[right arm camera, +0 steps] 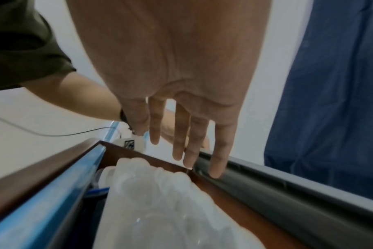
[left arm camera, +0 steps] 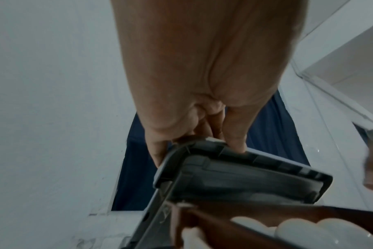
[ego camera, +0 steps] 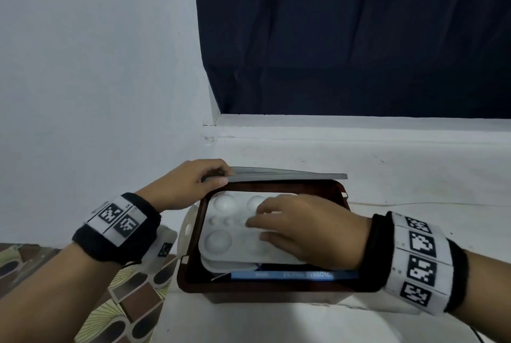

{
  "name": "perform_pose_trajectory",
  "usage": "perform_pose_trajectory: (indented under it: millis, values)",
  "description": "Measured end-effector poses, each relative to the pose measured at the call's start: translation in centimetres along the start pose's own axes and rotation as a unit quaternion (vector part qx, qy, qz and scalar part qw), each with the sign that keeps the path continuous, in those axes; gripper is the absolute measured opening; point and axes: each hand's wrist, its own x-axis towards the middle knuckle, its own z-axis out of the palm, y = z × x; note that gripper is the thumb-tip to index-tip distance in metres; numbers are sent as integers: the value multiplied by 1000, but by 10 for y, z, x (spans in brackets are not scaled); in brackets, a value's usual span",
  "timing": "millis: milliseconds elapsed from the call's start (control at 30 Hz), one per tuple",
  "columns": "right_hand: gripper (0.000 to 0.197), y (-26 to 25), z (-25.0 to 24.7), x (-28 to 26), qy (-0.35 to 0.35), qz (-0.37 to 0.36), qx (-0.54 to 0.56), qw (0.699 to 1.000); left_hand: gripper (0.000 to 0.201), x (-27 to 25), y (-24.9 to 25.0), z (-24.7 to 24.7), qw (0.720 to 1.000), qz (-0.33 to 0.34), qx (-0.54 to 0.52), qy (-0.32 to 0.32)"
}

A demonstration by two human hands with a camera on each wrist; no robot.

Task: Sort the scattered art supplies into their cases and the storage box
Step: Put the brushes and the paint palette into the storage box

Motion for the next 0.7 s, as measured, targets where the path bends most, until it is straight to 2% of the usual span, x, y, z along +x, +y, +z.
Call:
perform_pose_trajectory:
  millis: [67,167,300,400,567,700]
  values:
    - [29,2,-9,-8,71,18,4,997,12,-17,9,-1,1000,25,12,-10]
    - [28,7,-19,-26,124,80,-18,989,15,-48,19,5,998,61,9,-10]
    - [46,19,-4,-53,99,211,-2,972,31,-90,27,19,997,82,4,12]
    - [59,22,18,-70,79,265,41,960,33,-113,26,31,996,87,-6,5]
    - [45,11,42,-90,96,333,62,936,25,-134,26,60,994,105,2,14]
    - [43,5,54,-95,112,333,51,935,21,-141,27,69,994,89,-54,31]
